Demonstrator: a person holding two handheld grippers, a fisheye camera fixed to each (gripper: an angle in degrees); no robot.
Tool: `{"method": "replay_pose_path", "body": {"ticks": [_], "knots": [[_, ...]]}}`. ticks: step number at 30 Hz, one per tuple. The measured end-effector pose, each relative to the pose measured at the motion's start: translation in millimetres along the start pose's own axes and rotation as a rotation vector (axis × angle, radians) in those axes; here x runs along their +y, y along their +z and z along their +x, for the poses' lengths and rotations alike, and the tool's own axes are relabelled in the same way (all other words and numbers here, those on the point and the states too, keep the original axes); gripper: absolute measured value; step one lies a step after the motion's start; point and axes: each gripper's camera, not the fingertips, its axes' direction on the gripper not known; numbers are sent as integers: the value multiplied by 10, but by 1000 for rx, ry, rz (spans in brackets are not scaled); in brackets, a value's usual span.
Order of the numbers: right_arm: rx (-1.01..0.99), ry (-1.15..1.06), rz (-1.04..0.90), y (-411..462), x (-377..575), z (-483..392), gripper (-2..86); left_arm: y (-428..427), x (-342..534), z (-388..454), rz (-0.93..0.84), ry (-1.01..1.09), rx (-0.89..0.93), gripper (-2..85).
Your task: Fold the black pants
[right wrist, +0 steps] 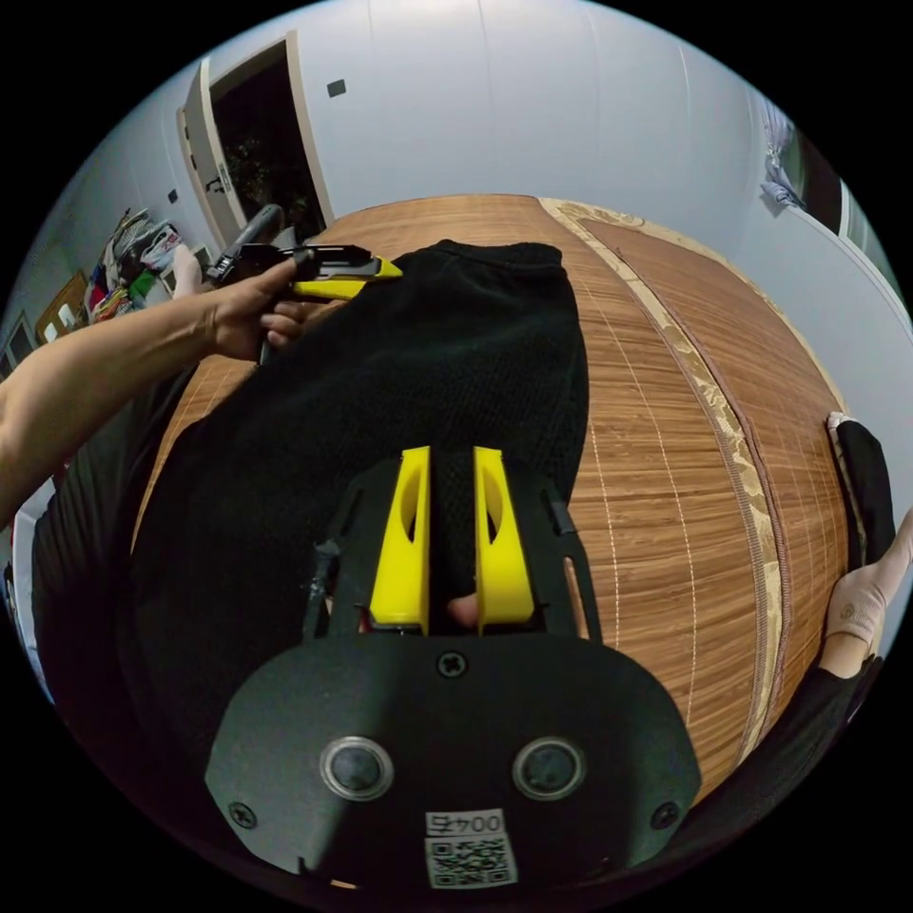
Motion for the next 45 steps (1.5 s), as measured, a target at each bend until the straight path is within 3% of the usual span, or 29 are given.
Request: {"method": "replay_pose_path", "body": {"ticks": [2, 5, 7, 8, 14, 18, 22, 27, 32, 38, 45], "knots": [[2, 1, 0, -2, 15, 11, 71, 38, -36, 170, -15, 73, -10, 59], [5, 4, 1, -6, 38, 35, 69, -60, 29, 785, 91, 299, -298, 46], [8, 5, 2, -7, 54, 57, 65, 210, 36, 794, 4, 339, -523, 49], [8, 5, 2, -7, 57, 62, 64, 297, 34, 741, -31, 334, -551, 51], [-2, 16, 3, -4, 80, 157, 55, 55, 119, 1012, 79, 289, -542, 94], [-6, 21, 5, -5, 96, 232, 53, -283, 927, 1555, 226, 349, -445, 115], [-16, 27, 6, -8, 108, 327, 53, 137, 1614, 1480, 114, 305, -422, 154], [-17, 28, 2, -5, 112, 429, 53, 526, 1628, 1521, -25, 321, -520, 193], [-74, 77, -6, -15, 101, 632, 49, 656, 1725, 1634, -21, 354, -592, 192], [-355, 310, -1, -56, 161, 1286, 19, 618, 1796, 1617, 9, 330, -545, 185], [-406, 357, 151, -175, -528, 1741, 85, 601, 1862, 1632, 23, 313, -517, 181]]}}
